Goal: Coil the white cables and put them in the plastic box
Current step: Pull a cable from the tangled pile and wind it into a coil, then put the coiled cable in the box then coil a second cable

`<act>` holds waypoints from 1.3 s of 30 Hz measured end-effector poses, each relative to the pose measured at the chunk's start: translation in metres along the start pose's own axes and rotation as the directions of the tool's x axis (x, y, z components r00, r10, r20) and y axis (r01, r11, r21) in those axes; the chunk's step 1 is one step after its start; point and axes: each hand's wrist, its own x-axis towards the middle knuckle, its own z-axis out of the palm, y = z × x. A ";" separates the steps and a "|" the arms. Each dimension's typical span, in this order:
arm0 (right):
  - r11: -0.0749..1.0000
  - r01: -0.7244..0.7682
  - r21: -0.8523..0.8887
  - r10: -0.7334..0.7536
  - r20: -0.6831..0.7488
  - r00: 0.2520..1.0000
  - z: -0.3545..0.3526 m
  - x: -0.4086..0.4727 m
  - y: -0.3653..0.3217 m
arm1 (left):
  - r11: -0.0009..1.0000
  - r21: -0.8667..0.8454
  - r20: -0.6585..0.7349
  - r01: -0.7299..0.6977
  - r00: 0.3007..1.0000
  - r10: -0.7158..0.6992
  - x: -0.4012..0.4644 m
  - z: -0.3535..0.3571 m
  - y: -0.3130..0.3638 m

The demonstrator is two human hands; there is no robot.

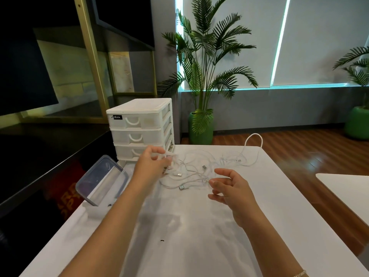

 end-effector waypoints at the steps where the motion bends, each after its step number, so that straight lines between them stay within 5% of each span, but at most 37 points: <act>1: 1.000 0.001 -0.012 -0.001 -0.004 1.000 0.001 0.000 -0.002 | 0.999 0.040 -0.044 0.001 0.999 0.001 0.005 -0.012 0.003; 6: 1.000 -0.004 -0.020 0.003 -0.032 0.999 -0.001 0.001 -0.008 | 0.896 0.431 -0.233 0.107 0.973 -0.004 0.031 -0.060 0.001; 11: 0.999 -0.001 -0.046 0.000 -0.030 1.000 0.001 -0.002 -0.009 | 0.628 0.767 -0.114 0.132 0.991 -0.070 0.035 -0.056 -0.005; 22: 0.994 0.008 -0.112 -0.016 -0.067 0.998 -0.012 0.000 -0.019 | 0.501 0.865 0.033 0.030 0.993 -0.116 0.042 -0.049 -0.028; 27: 0.992 -0.003 -0.128 -0.007 -0.079 0.997 -0.016 0.005 -0.018 | 0.527 0.849 -0.045 -0.036 0.989 0.141 0.041 -0.035 -0.018; 30: 0.990 -0.008 -0.138 -0.004 -0.086 0.996 -0.016 0.007 -0.017 | 0.592 0.781 0.059 -0.198 0.967 0.246 0.028 -0.005 -0.004; 34: 0.990 -0.004 -0.144 -0.011 -0.106 0.994 -0.020 0.008 -0.017 | 0.562 0.772 0.289 -0.298 0.951 0.106 0.014 0.033 -0.013; 39: 0.989 -0.003 -0.147 -0.016 -0.130 0.991 -0.034 0.007 -0.017 | 0.380 0.893 0.282 -0.241 0.958 -0.054 0.014 0.057 -0.048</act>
